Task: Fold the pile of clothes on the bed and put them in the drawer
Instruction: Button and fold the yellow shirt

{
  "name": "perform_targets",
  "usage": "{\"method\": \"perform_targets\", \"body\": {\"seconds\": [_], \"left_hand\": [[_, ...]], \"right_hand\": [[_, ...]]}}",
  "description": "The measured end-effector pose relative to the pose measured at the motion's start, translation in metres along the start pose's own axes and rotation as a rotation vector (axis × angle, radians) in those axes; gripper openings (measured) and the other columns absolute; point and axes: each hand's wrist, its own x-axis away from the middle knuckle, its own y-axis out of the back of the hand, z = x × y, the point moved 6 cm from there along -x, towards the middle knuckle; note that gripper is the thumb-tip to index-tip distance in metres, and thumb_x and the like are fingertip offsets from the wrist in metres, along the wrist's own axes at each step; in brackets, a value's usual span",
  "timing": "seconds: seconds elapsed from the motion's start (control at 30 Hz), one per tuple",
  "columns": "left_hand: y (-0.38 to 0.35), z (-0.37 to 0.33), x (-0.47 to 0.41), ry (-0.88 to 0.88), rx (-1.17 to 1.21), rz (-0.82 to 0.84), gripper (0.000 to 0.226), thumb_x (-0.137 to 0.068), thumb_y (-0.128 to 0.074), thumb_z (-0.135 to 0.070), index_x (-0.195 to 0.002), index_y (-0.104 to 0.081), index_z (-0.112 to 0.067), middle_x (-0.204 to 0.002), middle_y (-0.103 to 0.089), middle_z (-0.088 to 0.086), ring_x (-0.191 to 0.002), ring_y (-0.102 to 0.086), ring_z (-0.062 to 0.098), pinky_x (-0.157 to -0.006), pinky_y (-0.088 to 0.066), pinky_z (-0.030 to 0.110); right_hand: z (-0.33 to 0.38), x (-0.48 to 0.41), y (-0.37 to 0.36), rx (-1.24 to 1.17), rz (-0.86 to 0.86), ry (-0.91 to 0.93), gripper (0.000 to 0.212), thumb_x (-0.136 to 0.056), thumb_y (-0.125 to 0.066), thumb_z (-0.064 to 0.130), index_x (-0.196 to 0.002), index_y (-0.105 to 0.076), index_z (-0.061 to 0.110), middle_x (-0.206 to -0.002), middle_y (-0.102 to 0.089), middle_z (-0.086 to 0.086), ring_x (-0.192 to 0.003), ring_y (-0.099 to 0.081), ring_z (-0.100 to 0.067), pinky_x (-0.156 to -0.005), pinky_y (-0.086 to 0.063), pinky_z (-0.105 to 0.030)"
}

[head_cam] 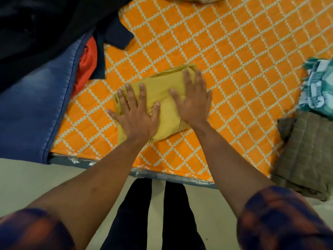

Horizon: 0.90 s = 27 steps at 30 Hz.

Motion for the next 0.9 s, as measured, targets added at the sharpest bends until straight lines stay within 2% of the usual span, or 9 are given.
{"method": "perform_targets", "body": {"seconds": [0.07,0.13,0.23,0.37,0.43,0.53,0.63,0.77,0.9], "left_hand": [[0.002,0.001,0.0,0.018,0.039,0.015,0.075,-0.096,-0.023,-0.074,-0.158,0.004,-0.043,-0.168,0.013,-0.004,-0.154,0.013,0.025,-0.108,0.004,0.078],[0.009,0.002,0.0,0.02,0.076,0.001,0.079,-0.094,-0.028,-0.074,-0.159,0.0,-0.039,-0.168,0.01,0.0,-0.154,0.012,0.026,-0.11,0.006,0.077],[0.031,0.009,0.005,0.024,0.121,-0.111,0.083,-0.093,-0.039,-0.072,-0.159,-0.013,-0.03,-0.168,-0.004,0.006,-0.155,0.001,0.03,-0.112,0.001,0.071],[0.041,0.038,0.031,0.435,0.37,-0.097,0.095,-0.083,-0.052,-0.076,-0.156,-0.02,-0.026,-0.161,-0.022,0.008,-0.146,-0.024,0.033,-0.109,-0.025,0.061],[0.038,0.04,0.04,0.531,0.507,-0.043,0.103,-0.079,-0.059,-0.076,-0.157,-0.018,-0.023,-0.156,-0.027,0.01,-0.141,-0.031,0.036,-0.109,-0.031,0.055],[0.035,0.037,0.031,0.488,0.683,0.038,0.108,-0.076,-0.069,-0.072,-0.158,-0.018,-0.024,-0.152,-0.028,0.01,-0.135,-0.04,0.031,-0.106,-0.039,0.043],[0.035,0.034,0.019,0.499,0.906,0.101,0.105,-0.067,-0.081,-0.066,-0.151,-0.03,-0.028,-0.142,-0.045,0.0,-0.125,-0.052,0.023,-0.102,-0.048,0.04],[0.028,0.016,0.016,0.452,1.125,0.272,0.089,-0.076,-0.085,-0.037,-0.146,-0.032,-0.025,-0.125,-0.057,-0.007,-0.109,-0.063,0.015,-0.078,-0.055,0.032],[0.005,-0.043,0.037,0.41,1.263,0.446,0.105,-0.056,-0.097,-0.037,-0.142,-0.039,-0.027,-0.133,-0.062,-0.001,-0.11,-0.069,0.021,-0.079,-0.061,0.04]], "right_hand": [[-0.02,-0.018,0.003,-0.111,0.107,-0.153,0.077,-0.095,-0.026,0.079,-0.161,-0.013,0.04,-0.171,-0.009,0.001,-0.157,-0.009,-0.02,-0.122,-0.009,-0.061],[-0.028,-0.031,0.014,-0.096,0.191,-0.151,0.078,-0.094,-0.025,0.08,-0.16,-0.019,0.038,-0.171,-0.009,0.0,-0.156,-0.009,-0.023,-0.122,-0.009,-0.06],[-0.026,-0.033,0.032,-0.159,0.168,-0.147,0.084,-0.088,-0.035,0.084,-0.157,-0.027,0.037,-0.162,-0.031,-0.003,-0.146,-0.032,-0.031,-0.115,-0.031,-0.057],[-0.03,-0.005,0.026,-0.57,0.23,-0.356,0.107,-0.07,-0.061,0.087,-0.157,-0.026,0.036,-0.156,-0.041,-0.002,-0.14,-0.042,-0.026,-0.113,-0.039,-0.05],[-0.031,0.004,0.02,-0.756,0.259,-0.404,0.103,-0.067,-0.075,0.077,-0.151,-0.038,0.031,-0.145,-0.053,0.004,-0.129,-0.054,-0.022,-0.108,-0.046,-0.048],[-0.029,0.004,0.013,-0.936,0.379,-0.416,0.098,-0.069,-0.089,0.054,-0.149,-0.042,0.026,-0.139,-0.057,0.006,-0.123,-0.058,-0.02,-0.103,-0.051,-0.045],[-0.034,0.002,0.012,-1.106,0.496,-0.418,0.088,-0.072,-0.092,0.029,-0.147,-0.047,0.019,-0.133,-0.062,0.002,-0.117,-0.063,-0.02,-0.098,-0.055,-0.043],[-0.056,0.013,0.013,-1.281,0.498,-0.46,0.063,-0.074,-0.089,0.011,-0.132,-0.064,0.012,-0.12,-0.073,-0.004,-0.107,-0.071,-0.022,-0.093,-0.058,-0.047],[-0.123,0.038,0.035,-1.329,0.367,-0.518,0.056,-0.072,-0.089,0.004,-0.123,-0.067,0.012,-0.113,-0.074,-0.003,-0.102,-0.072,-0.019,-0.089,-0.059,-0.043]]}}
